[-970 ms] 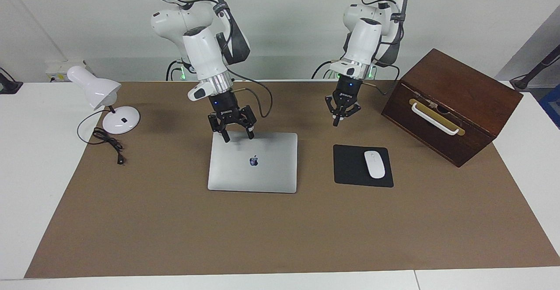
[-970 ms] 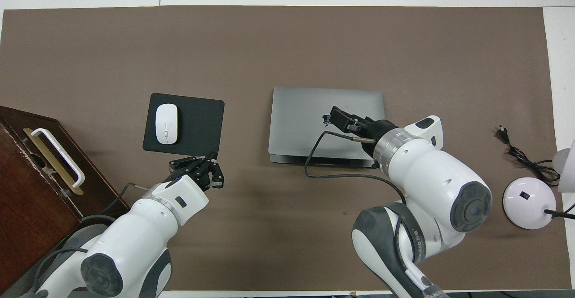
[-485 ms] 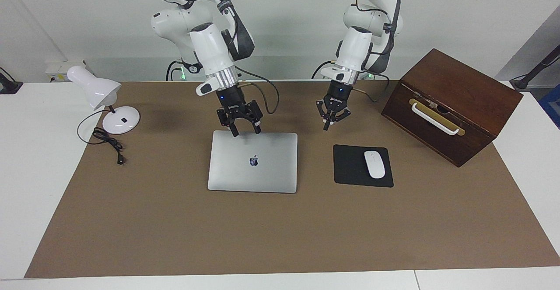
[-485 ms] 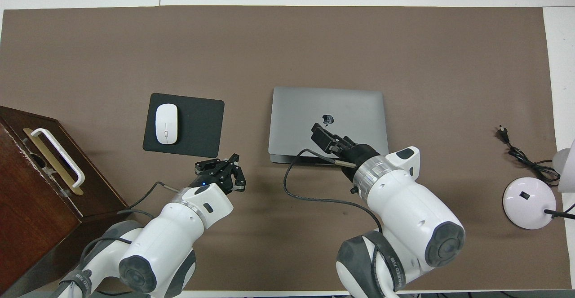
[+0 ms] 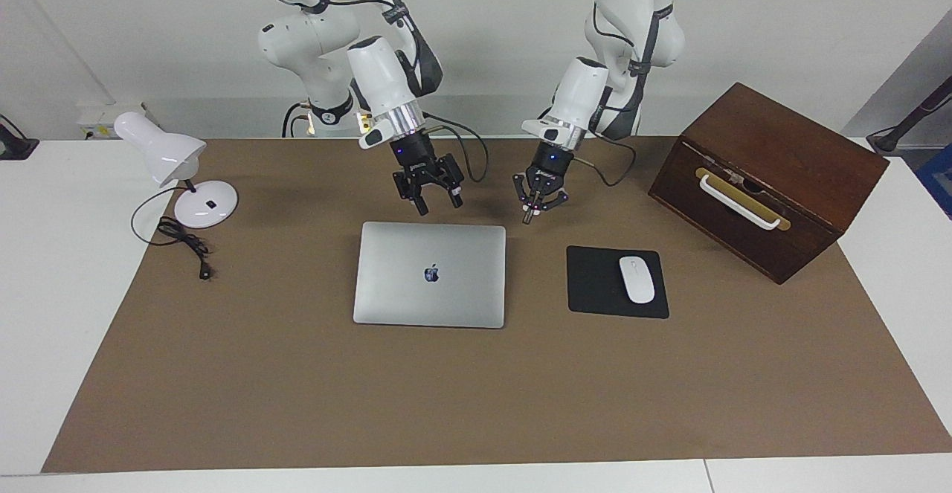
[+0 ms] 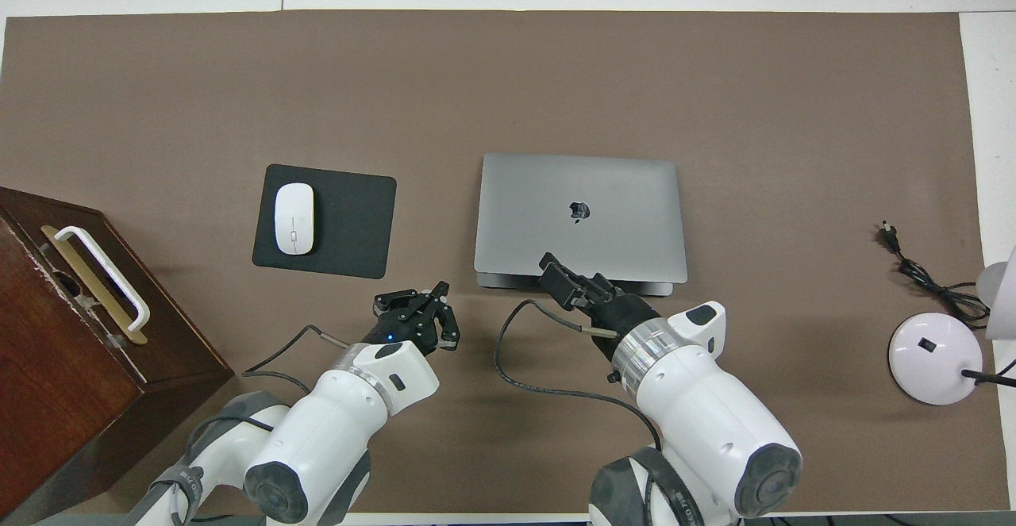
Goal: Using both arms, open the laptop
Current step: 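Position both grippers at the laptop's near edge under the lid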
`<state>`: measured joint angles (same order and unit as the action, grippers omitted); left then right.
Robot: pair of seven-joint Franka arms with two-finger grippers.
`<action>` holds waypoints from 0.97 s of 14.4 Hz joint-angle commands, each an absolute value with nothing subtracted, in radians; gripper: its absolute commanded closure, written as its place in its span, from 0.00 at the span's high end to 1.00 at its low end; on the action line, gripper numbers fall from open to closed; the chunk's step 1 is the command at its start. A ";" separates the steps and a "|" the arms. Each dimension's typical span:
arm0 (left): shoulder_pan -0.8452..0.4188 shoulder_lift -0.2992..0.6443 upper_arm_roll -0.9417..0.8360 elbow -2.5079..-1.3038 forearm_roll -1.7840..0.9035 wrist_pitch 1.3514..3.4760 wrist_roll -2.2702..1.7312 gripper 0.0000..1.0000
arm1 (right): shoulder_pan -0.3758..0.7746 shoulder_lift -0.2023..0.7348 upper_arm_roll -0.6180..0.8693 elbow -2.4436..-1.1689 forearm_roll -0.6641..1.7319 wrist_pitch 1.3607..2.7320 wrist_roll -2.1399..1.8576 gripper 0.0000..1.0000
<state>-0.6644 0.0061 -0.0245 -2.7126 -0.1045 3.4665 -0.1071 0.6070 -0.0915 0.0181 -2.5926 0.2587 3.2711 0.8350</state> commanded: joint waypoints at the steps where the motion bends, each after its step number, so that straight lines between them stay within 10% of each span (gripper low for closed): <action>1: -0.706 0.054 -0.009 -2.691 -0.123 3.502 -0.107 0.00 | 0.626 -0.120 0.020 -2.634 0.284 3.312 0.867 1.00; 14: -0.716 0.221 -0.009 -2.517 -0.121 3.504 -0.107 0.00 | 0.664 -0.110 0.020 -2.657 0.284 3.264 0.914 1.00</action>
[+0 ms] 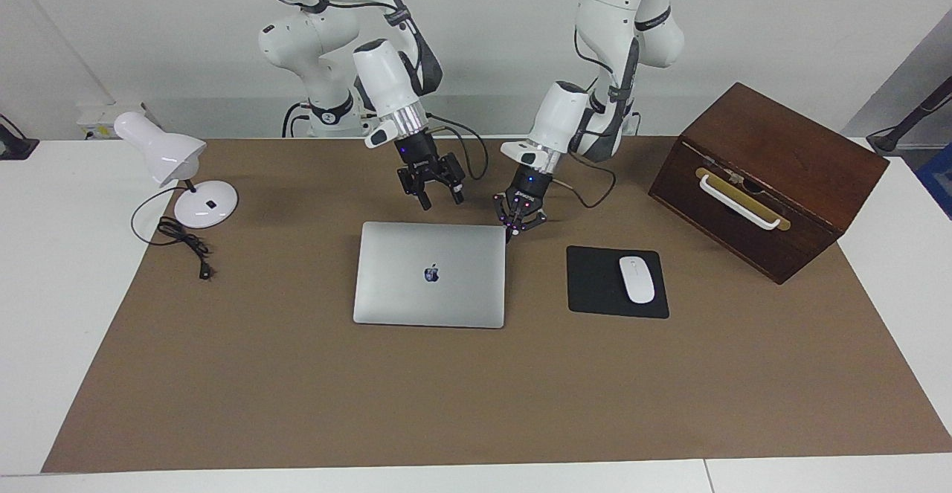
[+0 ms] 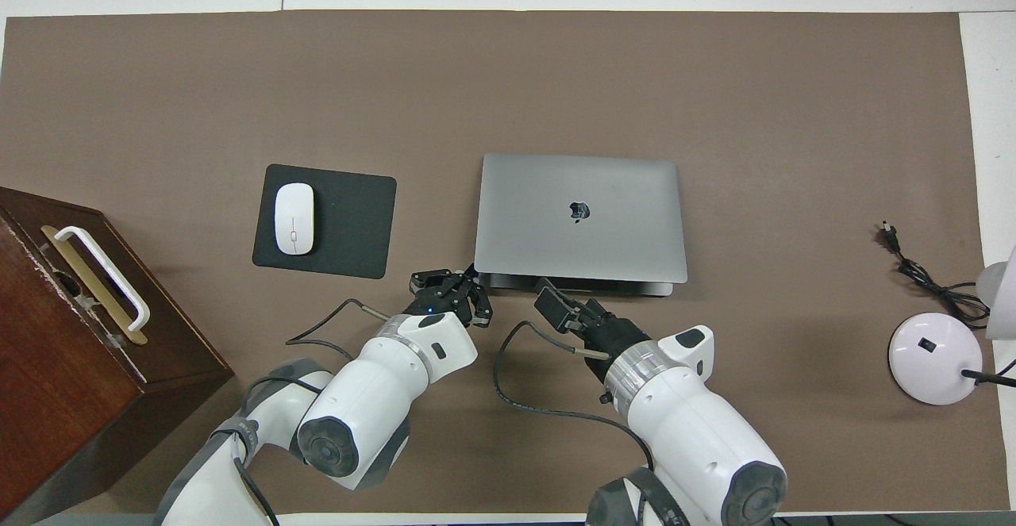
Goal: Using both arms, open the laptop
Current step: 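Position both grippers at the laptop's near edge under the lid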
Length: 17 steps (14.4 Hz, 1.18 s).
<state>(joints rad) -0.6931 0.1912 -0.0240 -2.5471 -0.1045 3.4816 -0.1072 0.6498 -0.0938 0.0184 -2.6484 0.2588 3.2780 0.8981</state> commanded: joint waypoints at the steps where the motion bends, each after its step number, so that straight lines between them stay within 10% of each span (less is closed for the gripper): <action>1: -0.716 0.236 -0.009 -2.508 -0.120 3.504 -0.107 0.00 | 0.663 -0.106 0.020 -2.657 0.284 3.264 0.914 1.00; 17: -0.733 0.307 -0.008 -2.465 -0.112 3.504 -0.103 0.00 | 0.603 -0.041 0.018 -2.600 0.282 3.215 0.838 1.00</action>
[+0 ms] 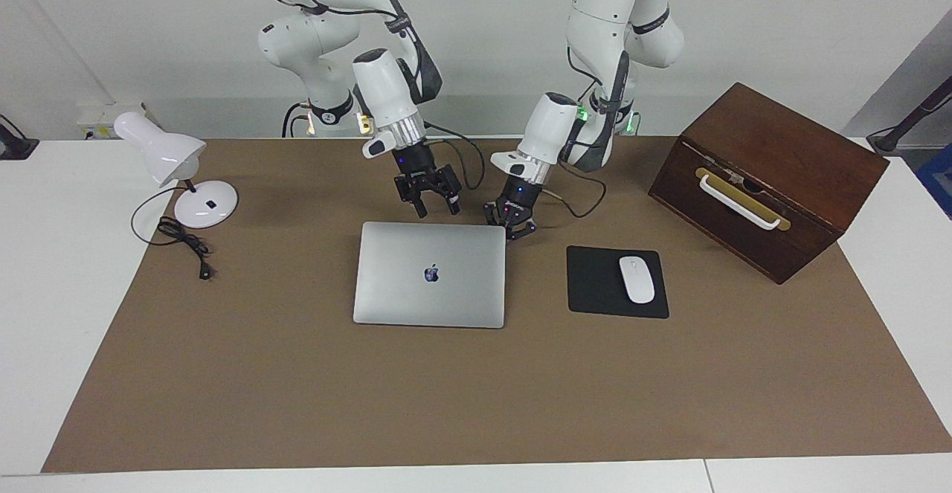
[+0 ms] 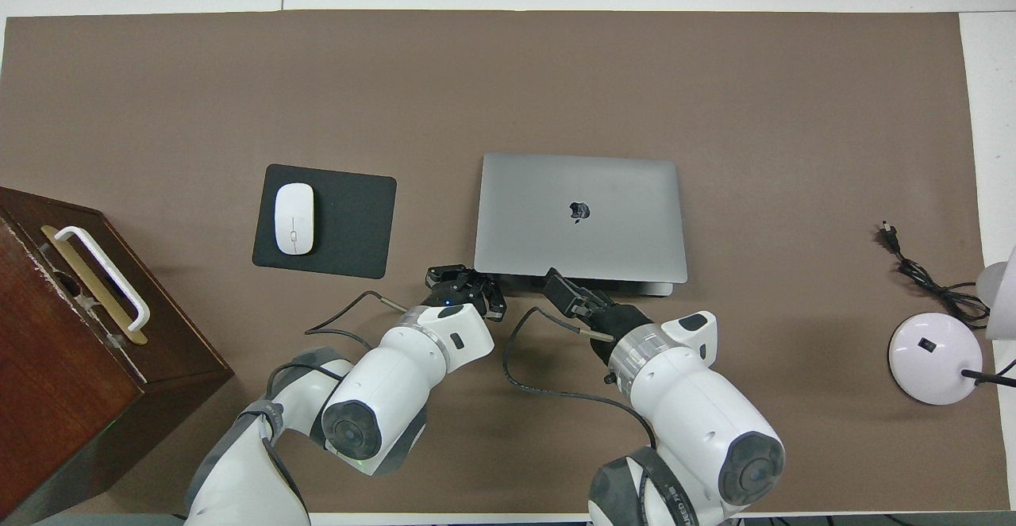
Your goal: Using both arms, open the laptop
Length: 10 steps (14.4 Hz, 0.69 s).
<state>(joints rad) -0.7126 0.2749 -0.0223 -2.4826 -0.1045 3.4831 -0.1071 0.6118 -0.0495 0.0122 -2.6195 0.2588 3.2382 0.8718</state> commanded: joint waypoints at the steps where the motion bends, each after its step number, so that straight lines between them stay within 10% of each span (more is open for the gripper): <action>1: -0.733 0.307 -0.008 -2.465 -0.112 3.504 -0.101 0.00 | 0.598 -0.040 0.018 -2.600 0.282 3.215 0.836 1.00; 10: -0.733 0.316 -0.006 -2.462 -0.112 3.504 -0.097 0.00 | 0.597 -0.032 0.018 -2.583 0.282 3.214 0.831 1.00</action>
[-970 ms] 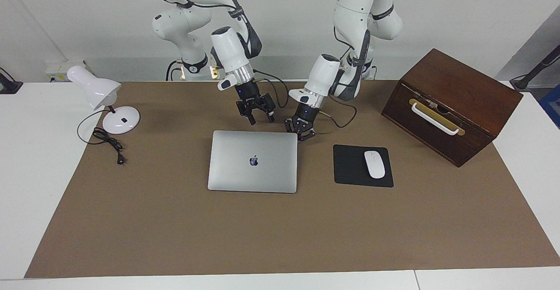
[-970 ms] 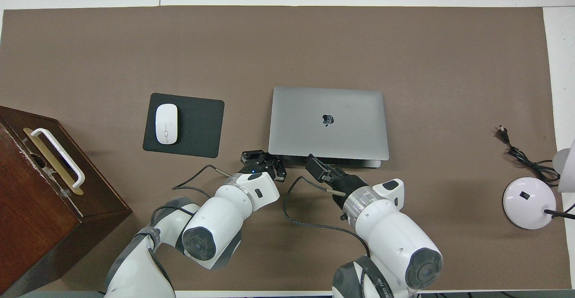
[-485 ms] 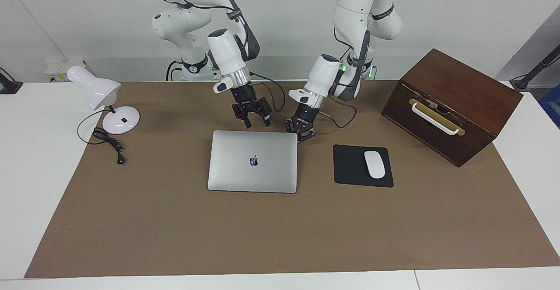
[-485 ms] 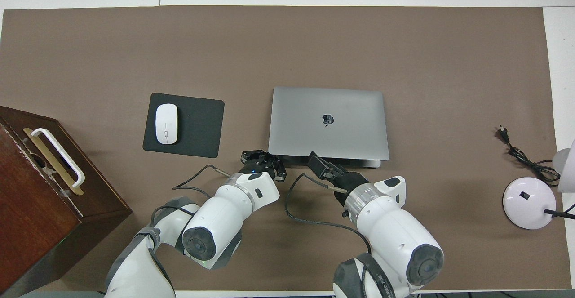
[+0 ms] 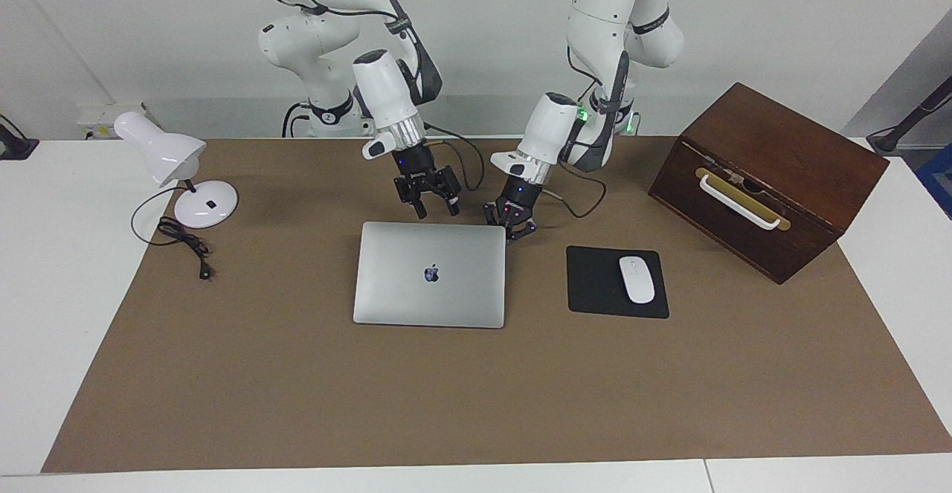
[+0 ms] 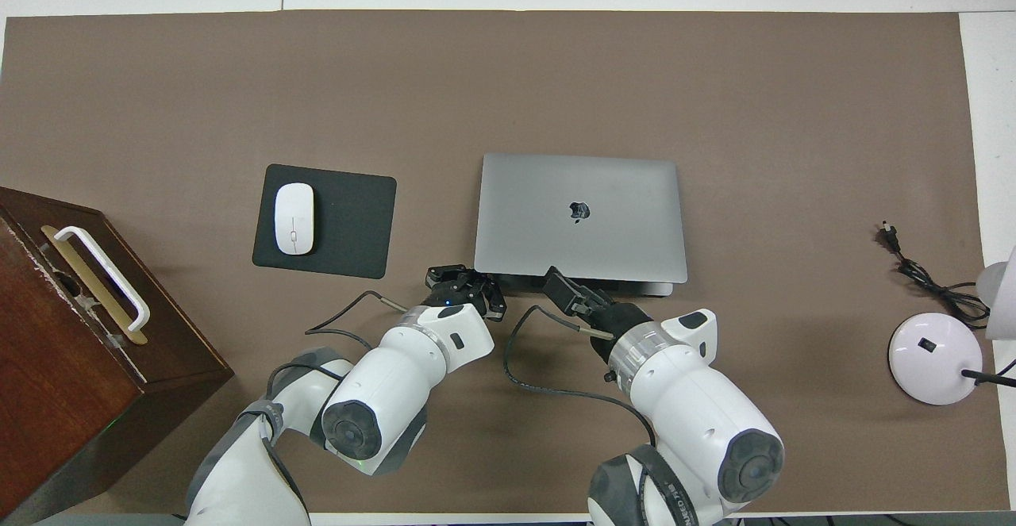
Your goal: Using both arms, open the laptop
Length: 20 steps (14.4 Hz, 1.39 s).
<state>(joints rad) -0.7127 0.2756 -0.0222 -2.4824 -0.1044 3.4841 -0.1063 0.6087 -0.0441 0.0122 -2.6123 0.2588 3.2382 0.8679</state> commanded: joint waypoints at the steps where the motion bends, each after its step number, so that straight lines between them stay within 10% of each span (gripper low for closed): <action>1: -0.733 0.316 -0.006 -2.462 -0.112 3.504 -0.097 0.00 | 0.595 -0.028 0.018 -2.570 0.282 3.203 0.831 1.00; 20: -0.730 0.322 -0.006 -2.461 -0.110 3.504 -0.091 0.00 | 0.604 -0.037 0.020 -2.548 0.282 3.117 0.856 1.00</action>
<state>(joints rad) -0.7128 0.2764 -0.0221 -2.4823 -0.1044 3.4853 -0.1040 0.6112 -0.0123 0.0170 -2.5330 0.2588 3.1401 0.8564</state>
